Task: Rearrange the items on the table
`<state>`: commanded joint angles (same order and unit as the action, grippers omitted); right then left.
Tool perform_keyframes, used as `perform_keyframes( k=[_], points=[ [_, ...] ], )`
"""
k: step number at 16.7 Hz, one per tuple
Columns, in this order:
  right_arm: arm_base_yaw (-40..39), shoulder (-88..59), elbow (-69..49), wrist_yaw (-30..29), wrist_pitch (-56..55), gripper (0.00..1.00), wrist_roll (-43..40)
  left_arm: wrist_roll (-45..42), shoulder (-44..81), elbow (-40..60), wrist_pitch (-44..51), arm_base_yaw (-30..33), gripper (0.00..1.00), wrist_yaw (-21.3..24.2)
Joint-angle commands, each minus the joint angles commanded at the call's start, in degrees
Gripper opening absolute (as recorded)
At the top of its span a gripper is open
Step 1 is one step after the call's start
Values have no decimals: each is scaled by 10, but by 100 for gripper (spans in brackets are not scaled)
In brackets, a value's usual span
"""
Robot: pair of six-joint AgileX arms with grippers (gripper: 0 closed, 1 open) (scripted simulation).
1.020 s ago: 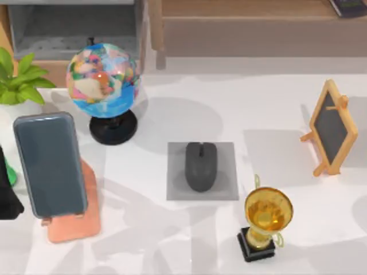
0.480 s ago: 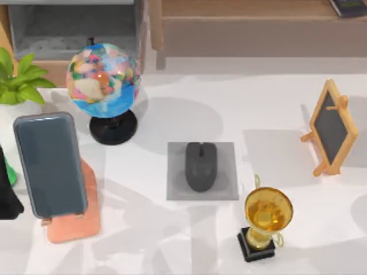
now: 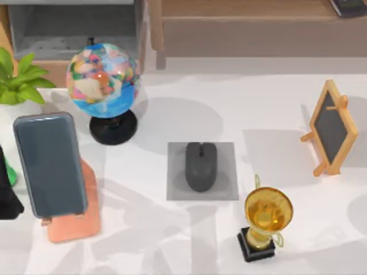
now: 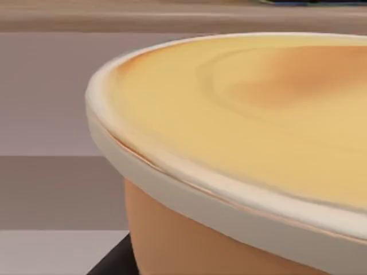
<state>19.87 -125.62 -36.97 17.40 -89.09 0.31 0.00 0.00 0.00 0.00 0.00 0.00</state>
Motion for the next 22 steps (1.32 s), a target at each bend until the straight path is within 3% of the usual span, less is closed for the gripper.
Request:
perform_keyframes(
  k=[4,11,17,22],
  points=[
    [-33,28,-13,-4,6,0,6,0,0,0,0,0,100,0],
    [-227,139,-60,-56,118,0,32,0,0,0,0,0,100,0],
    [-382,178,-180,-162,283,0,42,0,0,0,0,0,100,0],
    [-441,142,-332,-282,428,0,33,0,0,0,0,0,100,0]
  ],
)
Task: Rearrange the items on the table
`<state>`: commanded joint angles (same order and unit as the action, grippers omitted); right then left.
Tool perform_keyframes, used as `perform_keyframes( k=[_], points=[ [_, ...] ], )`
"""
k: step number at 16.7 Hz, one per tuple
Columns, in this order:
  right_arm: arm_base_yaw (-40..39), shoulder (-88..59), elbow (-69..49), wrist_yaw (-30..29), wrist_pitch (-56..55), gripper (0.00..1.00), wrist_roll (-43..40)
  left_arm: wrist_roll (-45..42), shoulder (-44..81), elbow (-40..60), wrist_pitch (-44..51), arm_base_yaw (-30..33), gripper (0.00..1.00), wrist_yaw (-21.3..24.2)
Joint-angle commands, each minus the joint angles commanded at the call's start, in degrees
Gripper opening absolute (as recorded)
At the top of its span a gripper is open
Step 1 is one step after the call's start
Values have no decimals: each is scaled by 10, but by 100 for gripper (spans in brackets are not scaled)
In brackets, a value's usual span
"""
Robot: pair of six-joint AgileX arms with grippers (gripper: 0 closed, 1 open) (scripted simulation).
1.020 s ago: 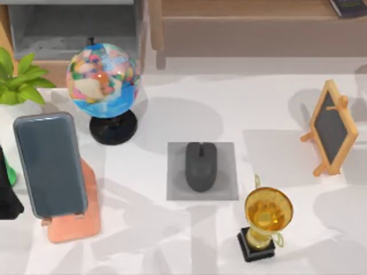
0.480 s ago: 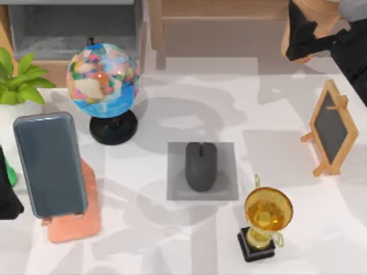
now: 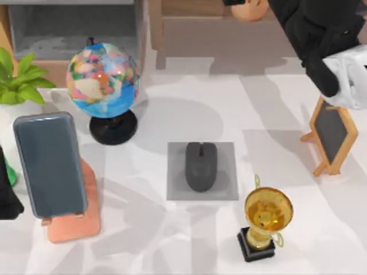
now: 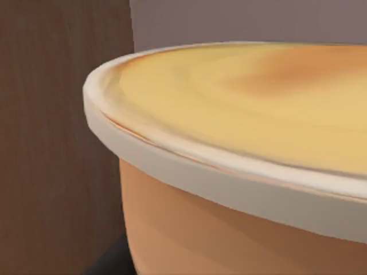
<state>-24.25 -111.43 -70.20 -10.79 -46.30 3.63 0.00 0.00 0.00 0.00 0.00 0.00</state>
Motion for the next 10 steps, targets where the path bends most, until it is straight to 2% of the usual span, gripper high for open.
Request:
perform_keyframes(
  k=[6,10],
  points=[
    [-13,-78,-163,-128,133,0,-18,0,0,0,0,0,100,0],
    [-10,-110,-212,-168,173,0,-25,0,0,0,0,0,100,0]
  ],
)
